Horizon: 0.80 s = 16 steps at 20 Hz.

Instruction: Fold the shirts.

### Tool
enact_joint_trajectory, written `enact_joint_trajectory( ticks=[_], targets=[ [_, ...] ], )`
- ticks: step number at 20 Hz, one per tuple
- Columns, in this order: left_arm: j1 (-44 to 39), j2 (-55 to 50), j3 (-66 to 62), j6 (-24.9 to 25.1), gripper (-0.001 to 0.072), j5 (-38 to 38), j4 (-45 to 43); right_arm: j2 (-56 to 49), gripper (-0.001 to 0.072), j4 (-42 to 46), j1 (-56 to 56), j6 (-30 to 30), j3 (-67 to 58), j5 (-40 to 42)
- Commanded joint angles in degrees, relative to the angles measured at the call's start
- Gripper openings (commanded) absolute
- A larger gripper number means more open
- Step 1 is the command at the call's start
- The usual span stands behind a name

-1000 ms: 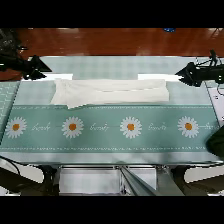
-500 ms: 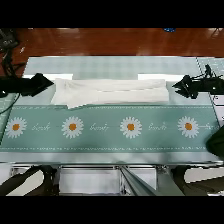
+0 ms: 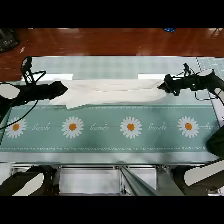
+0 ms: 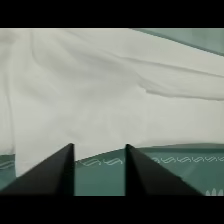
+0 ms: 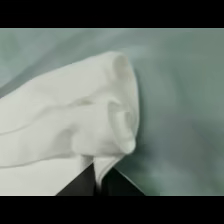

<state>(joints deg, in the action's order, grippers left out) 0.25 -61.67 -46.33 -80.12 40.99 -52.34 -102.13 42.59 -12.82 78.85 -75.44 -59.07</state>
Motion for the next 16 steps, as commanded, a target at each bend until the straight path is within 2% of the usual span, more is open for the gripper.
enact_joint_trajectory(
  ticks=[1, 4, 7, 9, 11, 13, 16],
  targets=[
    [-1.46, -1.64, -0.79, 0.31, 0.002, -1.79, 4.87, 4.17, 0.0024, 1.05, 1.16, -2.82, -3.13, -6.36],
    [-6.58, -4.02, -5.33, 7.78, 0.0019, -1.97, 6.97, 17.7, 0.0024, 7.76, 1.88, -4.02, 0.9, -9.7],
    [-15.47, -11.28, -14.19, 8.24, 0.0019, -1.9, 6.93, 36.04, 0.0024, 9.33, 2.8, -2.97, 13.6, -4.68],
    [-20.74, -18.84, -21.46, 6.43, 0.0019, 1.18, 6.86, 47.1, 0.0024, 8.92, 2.8, -2.69, 20.11, -5.03],
    [-25.46, -27.56, -29.16, 3.85, 0.0019, 8.31, 6.86, 57.31, 0.0024, 8.96, 2.8, 0.04, 24.26, -6.03],
    [-30.4, -35.47, -35.87, 0.9, 0.0019, 14.29, 6.78, 63.84, 0.0024, 8.92, 2.8, 2.16, 24.98, -9.05],
    [-38.47, -43.5, -42.12, -2.43, 0.0019, 16.68, 7.17, 68.76, 0.0024, 8.37, 2.82, 4.15, 24.98, -11.54]
  ],
)
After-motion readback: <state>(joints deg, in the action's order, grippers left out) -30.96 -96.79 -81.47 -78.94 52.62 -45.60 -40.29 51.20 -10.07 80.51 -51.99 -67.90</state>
